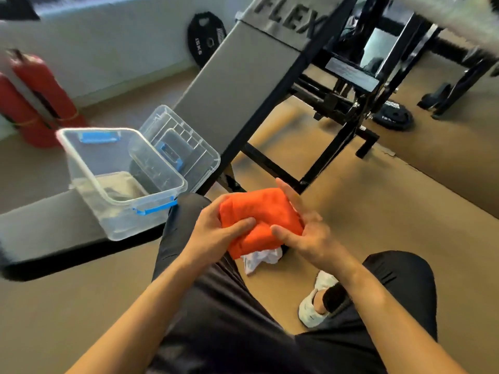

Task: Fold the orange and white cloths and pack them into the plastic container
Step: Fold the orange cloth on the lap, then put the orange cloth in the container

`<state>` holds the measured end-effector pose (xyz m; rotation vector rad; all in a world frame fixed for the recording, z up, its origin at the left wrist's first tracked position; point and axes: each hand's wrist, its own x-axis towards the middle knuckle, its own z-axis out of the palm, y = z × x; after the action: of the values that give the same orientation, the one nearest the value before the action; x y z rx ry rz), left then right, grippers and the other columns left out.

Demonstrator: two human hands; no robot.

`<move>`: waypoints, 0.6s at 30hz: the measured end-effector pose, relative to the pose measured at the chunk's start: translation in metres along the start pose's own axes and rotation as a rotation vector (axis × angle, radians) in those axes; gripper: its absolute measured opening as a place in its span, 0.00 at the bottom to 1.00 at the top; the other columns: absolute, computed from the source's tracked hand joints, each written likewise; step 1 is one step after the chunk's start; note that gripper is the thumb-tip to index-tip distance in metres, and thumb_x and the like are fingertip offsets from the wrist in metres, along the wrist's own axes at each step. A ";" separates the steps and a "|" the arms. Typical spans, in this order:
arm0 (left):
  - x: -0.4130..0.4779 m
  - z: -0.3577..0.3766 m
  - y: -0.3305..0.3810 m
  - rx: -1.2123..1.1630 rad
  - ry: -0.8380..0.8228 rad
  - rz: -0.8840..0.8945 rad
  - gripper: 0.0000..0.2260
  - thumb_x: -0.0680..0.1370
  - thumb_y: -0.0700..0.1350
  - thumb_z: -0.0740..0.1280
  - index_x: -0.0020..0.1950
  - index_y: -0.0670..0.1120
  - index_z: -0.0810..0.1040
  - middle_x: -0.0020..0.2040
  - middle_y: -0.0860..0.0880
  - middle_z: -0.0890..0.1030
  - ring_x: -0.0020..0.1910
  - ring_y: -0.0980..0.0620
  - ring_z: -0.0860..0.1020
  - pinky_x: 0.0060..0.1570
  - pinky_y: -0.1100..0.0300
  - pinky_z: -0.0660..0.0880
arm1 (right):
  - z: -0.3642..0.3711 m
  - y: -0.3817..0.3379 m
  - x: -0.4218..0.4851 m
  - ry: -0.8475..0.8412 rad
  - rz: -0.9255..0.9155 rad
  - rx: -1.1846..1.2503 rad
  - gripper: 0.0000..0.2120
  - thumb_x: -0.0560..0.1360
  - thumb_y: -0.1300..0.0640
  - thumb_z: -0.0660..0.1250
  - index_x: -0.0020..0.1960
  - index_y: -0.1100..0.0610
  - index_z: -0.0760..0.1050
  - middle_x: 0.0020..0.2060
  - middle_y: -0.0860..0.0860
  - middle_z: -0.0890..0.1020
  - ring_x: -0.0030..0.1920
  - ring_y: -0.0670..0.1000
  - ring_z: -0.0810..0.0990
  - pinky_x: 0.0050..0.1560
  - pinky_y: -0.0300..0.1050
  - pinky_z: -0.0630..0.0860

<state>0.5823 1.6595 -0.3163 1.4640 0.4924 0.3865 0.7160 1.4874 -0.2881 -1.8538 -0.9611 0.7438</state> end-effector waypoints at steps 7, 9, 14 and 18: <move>0.002 -0.049 0.015 0.014 0.170 0.014 0.23 0.73 0.46 0.77 0.67 0.52 0.77 0.57 0.50 0.84 0.53 0.55 0.83 0.47 0.63 0.80 | 0.011 -0.035 0.058 -0.152 -0.182 -0.052 0.26 0.74 0.58 0.74 0.70 0.46 0.73 0.64 0.44 0.77 0.64 0.47 0.77 0.61 0.48 0.79; 0.000 -0.067 0.020 0.073 0.238 0.006 0.24 0.73 0.47 0.78 0.68 0.52 0.76 0.57 0.51 0.83 0.52 0.55 0.83 0.47 0.61 0.81 | 0.023 -0.042 0.078 -0.160 -0.190 -0.037 0.25 0.74 0.61 0.74 0.68 0.47 0.76 0.62 0.45 0.78 0.63 0.50 0.78 0.60 0.52 0.80; -0.009 -0.124 0.033 0.358 0.436 0.142 0.24 0.75 0.48 0.76 0.69 0.51 0.75 0.60 0.52 0.82 0.51 0.56 0.84 0.48 0.61 0.82 | 0.050 -0.064 0.133 -0.089 -0.213 -0.051 0.25 0.72 0.59 0.76 0.65 0.41 0.77 0.56 0.45 0.81 0.56 0.53 0.81 0.53 0.58 0.82; -0.008 -0.168 0.028 0.728 0.738 0.185 0.23 0.73 0.52 0.74 0.66 0.45 0.78 0.60 0.46 0.82 0.55 0.46 0.81 0.55 0.50 0.79 | 0.073 -0.083 0.177 -0.035 -0.199 -0.044 0.24 0.72 0.60 0.75 0.64 0.42 0.77 0.53 0.47 0.82 0.51 0.54 0.83 0.50 0.57 0.83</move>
<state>0.4864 1.7987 -0.2940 2.0600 1.1768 0.9805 0.7238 1.6942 -0.2628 -1.7565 -1.1728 0.6403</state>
